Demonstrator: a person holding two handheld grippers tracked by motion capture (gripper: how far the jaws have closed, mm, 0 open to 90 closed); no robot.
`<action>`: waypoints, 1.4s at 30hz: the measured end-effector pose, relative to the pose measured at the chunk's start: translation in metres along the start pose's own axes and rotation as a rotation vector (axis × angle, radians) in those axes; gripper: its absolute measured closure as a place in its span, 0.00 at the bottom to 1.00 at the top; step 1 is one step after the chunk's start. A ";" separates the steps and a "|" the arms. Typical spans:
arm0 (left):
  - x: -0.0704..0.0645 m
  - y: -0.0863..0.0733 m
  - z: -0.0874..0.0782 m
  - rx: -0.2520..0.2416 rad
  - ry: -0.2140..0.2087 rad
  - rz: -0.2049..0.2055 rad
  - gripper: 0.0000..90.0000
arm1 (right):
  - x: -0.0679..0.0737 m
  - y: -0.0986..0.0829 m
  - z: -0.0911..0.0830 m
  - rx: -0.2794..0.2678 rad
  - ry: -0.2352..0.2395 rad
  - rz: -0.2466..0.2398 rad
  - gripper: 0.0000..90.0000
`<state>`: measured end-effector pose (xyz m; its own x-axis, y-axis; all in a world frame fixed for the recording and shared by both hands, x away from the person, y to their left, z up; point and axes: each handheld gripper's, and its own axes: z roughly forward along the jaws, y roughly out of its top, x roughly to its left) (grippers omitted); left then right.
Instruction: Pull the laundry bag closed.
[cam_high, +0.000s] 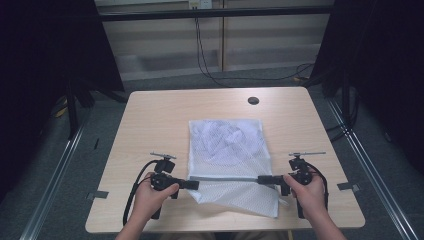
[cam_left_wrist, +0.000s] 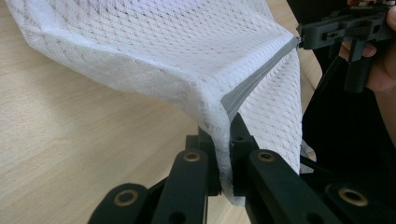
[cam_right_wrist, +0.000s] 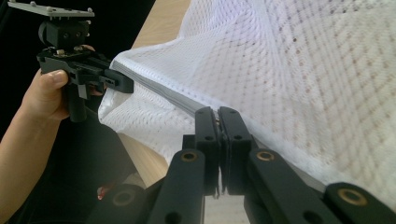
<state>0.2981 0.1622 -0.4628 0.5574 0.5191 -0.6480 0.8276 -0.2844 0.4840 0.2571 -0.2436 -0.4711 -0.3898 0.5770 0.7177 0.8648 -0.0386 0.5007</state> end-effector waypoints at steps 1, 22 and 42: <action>0.000 0.000 0.000 -0.002 -0.001 -0.001 0.98 | -0.001 0.000 -0.001 -0.005 0.000 -0.006 0.97; 0.000 -0.001 0.000 -0.002 0.001 -0.003 0.98 | -0.008 -0.004 -0.015 -0.011 -0.013 0.013 0.97; 0.001 -0.001 -0.002 -0.006 0.013 -0.010 0.98 | -0.015 -0.009 -0.022 -0.033 -0.023 0.027 0.97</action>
<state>0.2978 0.1643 -0.4632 0.5477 0.5328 -0.6451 0.8329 -0.2741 0.4808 0.2483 -0.2695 -0.4756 -0.3584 0.5943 0.7199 0.8641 -0.0808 0.4969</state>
